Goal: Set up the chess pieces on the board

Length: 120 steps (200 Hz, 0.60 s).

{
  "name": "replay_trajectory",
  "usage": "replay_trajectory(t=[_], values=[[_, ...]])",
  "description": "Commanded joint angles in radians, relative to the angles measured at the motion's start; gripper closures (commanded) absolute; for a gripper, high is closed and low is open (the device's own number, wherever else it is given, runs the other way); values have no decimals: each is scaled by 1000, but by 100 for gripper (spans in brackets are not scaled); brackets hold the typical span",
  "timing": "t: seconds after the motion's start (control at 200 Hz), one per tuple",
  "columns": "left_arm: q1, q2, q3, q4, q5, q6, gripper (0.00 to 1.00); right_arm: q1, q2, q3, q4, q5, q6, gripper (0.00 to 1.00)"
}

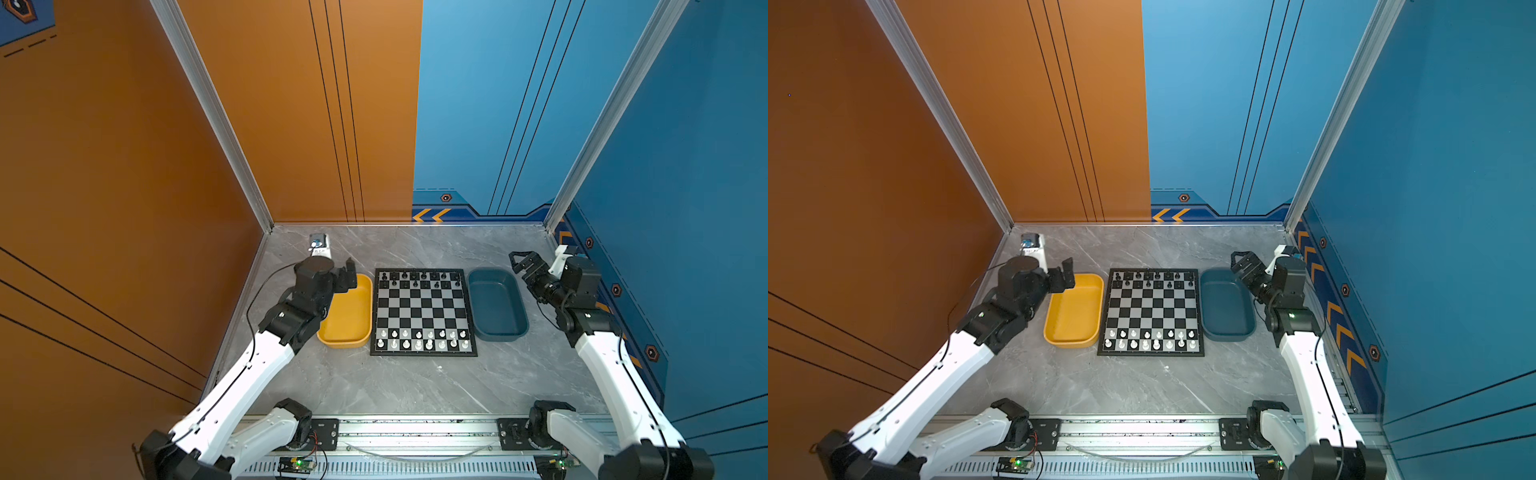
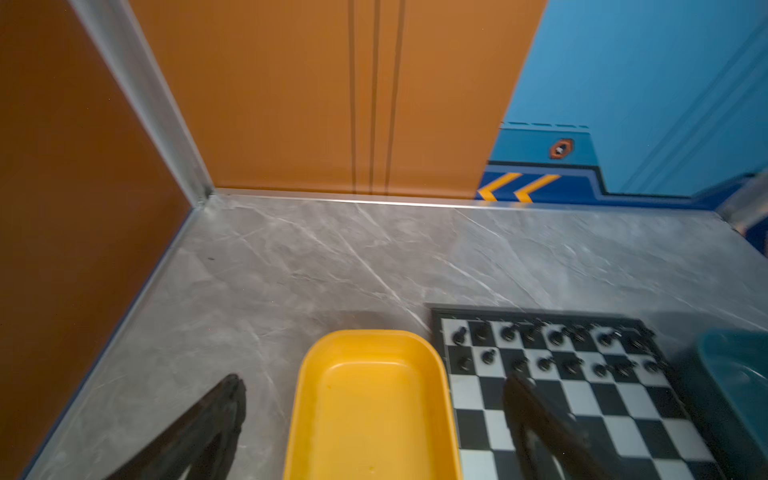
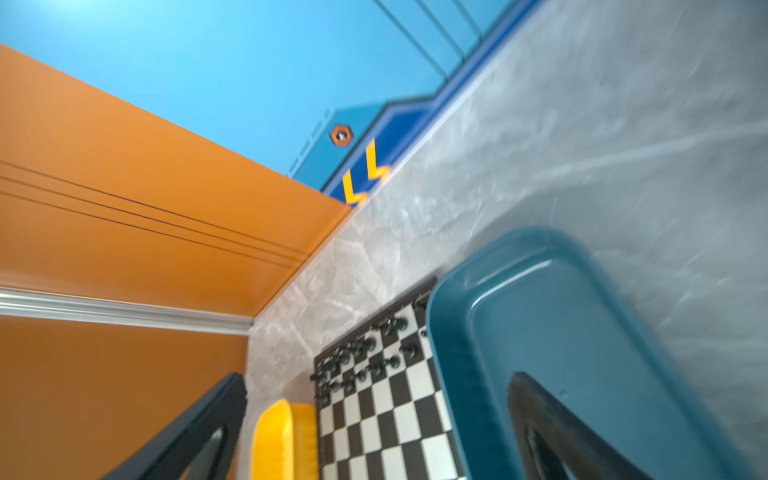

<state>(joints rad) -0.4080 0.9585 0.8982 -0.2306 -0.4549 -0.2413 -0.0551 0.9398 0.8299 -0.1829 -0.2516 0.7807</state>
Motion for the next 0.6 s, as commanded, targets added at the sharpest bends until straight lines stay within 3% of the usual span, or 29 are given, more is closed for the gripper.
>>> replay_trajectory(t=[0.0, 0.275, 0.596], values=[[56, -55, -140, 158, -90, 58, 2, 15, -116, -60, -37, 249, -157, 0], [138, -51, -488, 580, -154, 161, 2, 24, -338, -312, 203, 486, -374, 0], [247, 169, -663, 990, -6, 187, 2, 37, -117, -470, 447, 563, -506, 0]])
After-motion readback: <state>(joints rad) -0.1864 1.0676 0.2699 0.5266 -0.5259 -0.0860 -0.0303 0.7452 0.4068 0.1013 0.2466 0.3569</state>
